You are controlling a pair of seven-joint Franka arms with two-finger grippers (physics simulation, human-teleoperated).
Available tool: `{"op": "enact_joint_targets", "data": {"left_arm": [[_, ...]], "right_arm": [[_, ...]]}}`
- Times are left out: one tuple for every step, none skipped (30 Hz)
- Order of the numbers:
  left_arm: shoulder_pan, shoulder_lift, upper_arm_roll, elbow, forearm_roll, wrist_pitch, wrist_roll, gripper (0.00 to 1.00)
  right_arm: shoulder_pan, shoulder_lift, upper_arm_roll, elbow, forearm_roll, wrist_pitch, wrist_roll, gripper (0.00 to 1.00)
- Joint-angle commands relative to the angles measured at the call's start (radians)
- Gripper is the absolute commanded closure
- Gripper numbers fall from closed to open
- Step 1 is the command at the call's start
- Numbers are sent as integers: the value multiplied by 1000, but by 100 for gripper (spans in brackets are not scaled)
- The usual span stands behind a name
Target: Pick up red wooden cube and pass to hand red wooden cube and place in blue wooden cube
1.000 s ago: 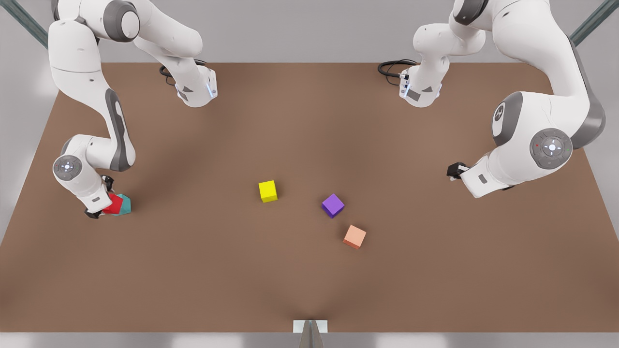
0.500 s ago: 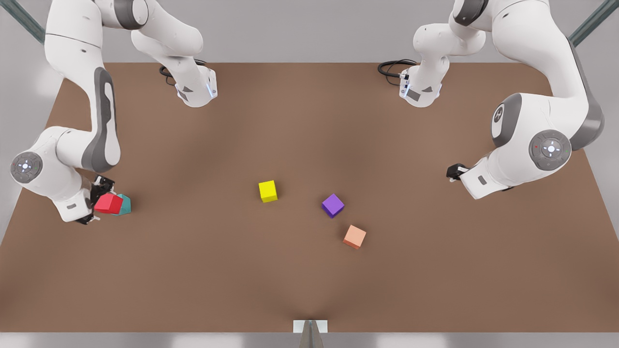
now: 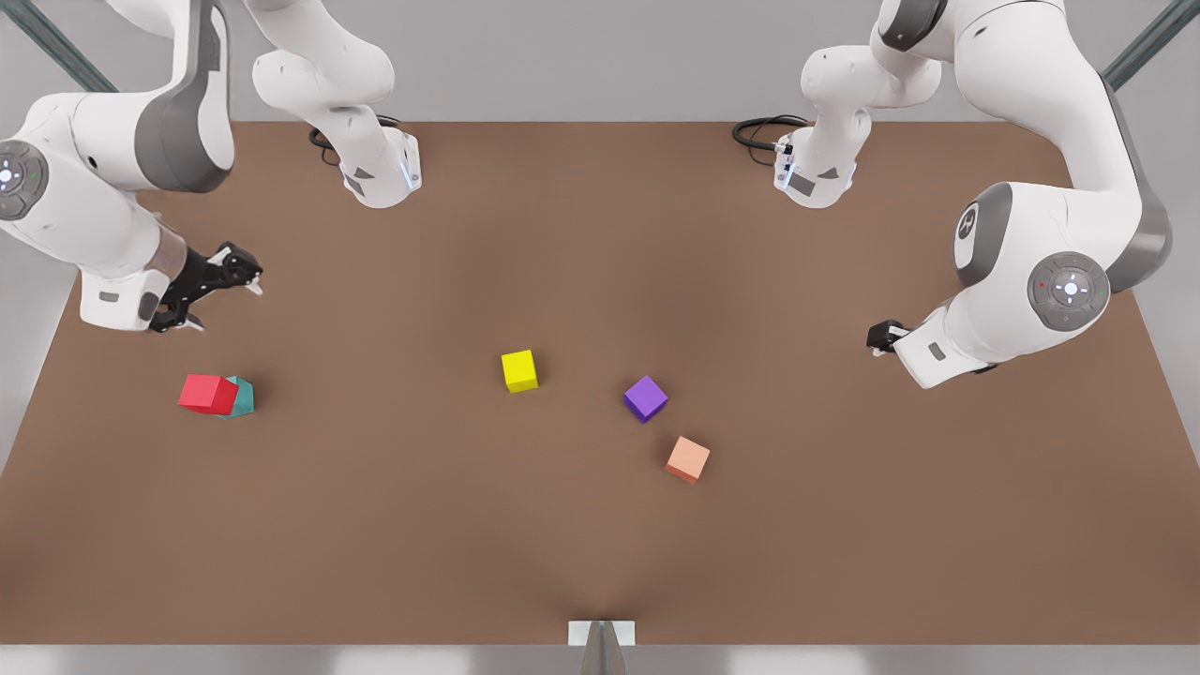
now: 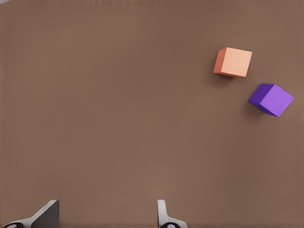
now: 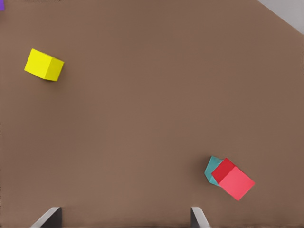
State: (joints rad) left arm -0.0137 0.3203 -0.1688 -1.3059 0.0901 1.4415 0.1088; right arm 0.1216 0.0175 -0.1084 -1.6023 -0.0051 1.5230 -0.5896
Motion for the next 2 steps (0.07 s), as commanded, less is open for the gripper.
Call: {"op": "enact_joint_targets", "data": {"left_arm": [[0, -1, -1, 0, -4, -10, -1, 0], [-5, 0, -3, 0, -21, -12, -1, 0]], "right_arm": [[9, -5, -2, 2, 1, -43, 588, 0], [10, -4, -2, 7, 1, -43, 590, 0]]}}
